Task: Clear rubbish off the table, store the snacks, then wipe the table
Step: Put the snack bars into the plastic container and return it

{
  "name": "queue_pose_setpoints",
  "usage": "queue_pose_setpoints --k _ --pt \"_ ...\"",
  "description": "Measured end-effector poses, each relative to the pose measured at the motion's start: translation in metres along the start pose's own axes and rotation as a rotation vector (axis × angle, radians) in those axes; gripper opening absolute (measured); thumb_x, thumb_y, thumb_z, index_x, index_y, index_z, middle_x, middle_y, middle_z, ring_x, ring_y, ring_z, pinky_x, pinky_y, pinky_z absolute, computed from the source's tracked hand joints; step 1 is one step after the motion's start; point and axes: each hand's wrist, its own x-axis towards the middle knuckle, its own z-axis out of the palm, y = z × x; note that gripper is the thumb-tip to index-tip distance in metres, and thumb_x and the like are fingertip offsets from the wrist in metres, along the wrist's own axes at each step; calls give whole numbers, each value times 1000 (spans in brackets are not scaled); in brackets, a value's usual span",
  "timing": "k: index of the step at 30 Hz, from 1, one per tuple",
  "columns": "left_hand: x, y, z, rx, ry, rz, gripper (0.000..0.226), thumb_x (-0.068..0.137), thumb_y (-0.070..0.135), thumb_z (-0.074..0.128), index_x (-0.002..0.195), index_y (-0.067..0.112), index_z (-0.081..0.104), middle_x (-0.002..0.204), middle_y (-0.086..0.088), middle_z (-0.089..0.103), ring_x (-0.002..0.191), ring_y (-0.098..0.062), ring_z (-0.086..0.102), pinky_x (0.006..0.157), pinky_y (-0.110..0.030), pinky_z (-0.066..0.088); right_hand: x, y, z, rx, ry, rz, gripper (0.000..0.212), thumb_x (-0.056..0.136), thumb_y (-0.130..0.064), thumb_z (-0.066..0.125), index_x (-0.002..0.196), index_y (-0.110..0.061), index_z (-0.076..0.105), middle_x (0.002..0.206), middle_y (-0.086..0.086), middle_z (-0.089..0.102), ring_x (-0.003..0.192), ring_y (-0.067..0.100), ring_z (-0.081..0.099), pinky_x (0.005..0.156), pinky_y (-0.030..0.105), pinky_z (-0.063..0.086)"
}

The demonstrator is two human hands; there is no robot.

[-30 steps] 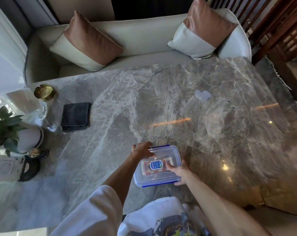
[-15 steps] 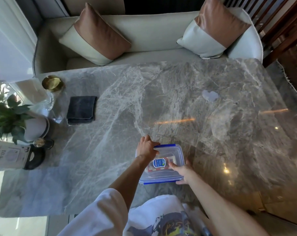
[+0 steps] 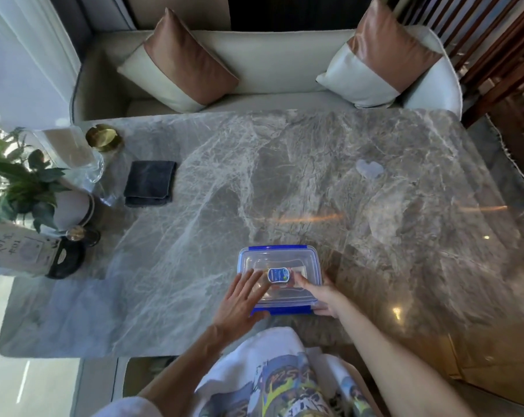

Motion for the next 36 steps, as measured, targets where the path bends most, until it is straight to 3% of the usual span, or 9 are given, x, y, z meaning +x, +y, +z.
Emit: queue_pose_setpoints --k 3,8,13,18,21,26,29,33,36 --pt "-8 -2 4 79 -111 15 95 73 60 67 151 26 25 159 -12 22 146 -34 22 120 -50 21 0 4 2 45 -18 -44 110 65 -65 73 151 -30 15 150 13 40 126 35 52 91 46 53" --pt "-9 -2 8 126 -256 -22 110 81 56 61 143 35 -27 158 -3 -25 146 -29 -22 122 -45 -7 -4 3 5 80 -41 -14 100 68 -63 73 147 -31 21 142 13 46 121 35 54 67 35 55" --pt "-9 2 5 142 -255 -71 91 90 42 56 151 32 -10 162 -5 -12 146 -28 -18 124 -45 -2 -9 4 8 139 -24 -24 98 71 -58 75 147 -28 22 140 13 45 120 30 51 63 30 51" --pt "-8 4 -2 163 -196 -47 73 85 44 64 149 27 32 156 -9 31 144 -30 29 115 -48 32 -12 22 17 120 96 -219 91 82 -59 63 151 -24 16 149 11 39 123 28 51 79 37 54" --pt "-6 3 6 168 -233 -32 68 99 37 41 154 28 2 163 -8 -4 150 -32 -4 122 -48 2 -15 44 16 -156 258 -513 95 87 -55 59 155 -25 1 164 3 12 149 25 21 116 46 33" --pt "-8 2 7 124 -234 -45 68 102 34 35 152 28 -10 160 -6 -18 147 -28 -19 123 -46 -7 -10 67 15 -1059 249 -1016 91 90 -52 55 154 -27 -6 159 -11 -16 151 13 -15 122 32 -5" --pt "-8 0 10 129 -219 -50 69 102 34 35 152 28 -11 159 -6 -20 145 -28 -22 123 -46 -7 -12 66 21 -1136 339 -1032 81 90 -36 62 153 -20 13 158 -5 -3 152 25 5 122 36 -1" --pt "-8 4 11 120 -225 -59 67 102 31 34 152 27 -10 160 -6 -19 145 -29 -22 121 -46 -9 -20 61 26 -1069 460 -1124 78 60 -19 90 131 -10 60 139 9 56 128 34 55 105 49 43" --pt "-7 4 11 119 -215 -68 66 103 28 33 153 27 -10 159 -6 -20 144 -29 -24 121 -46 -9 -20 59 28 -1025 469 -1130 77 51 -15 93 123 -9 67 130 8 65 120 33 61 98 51 49"
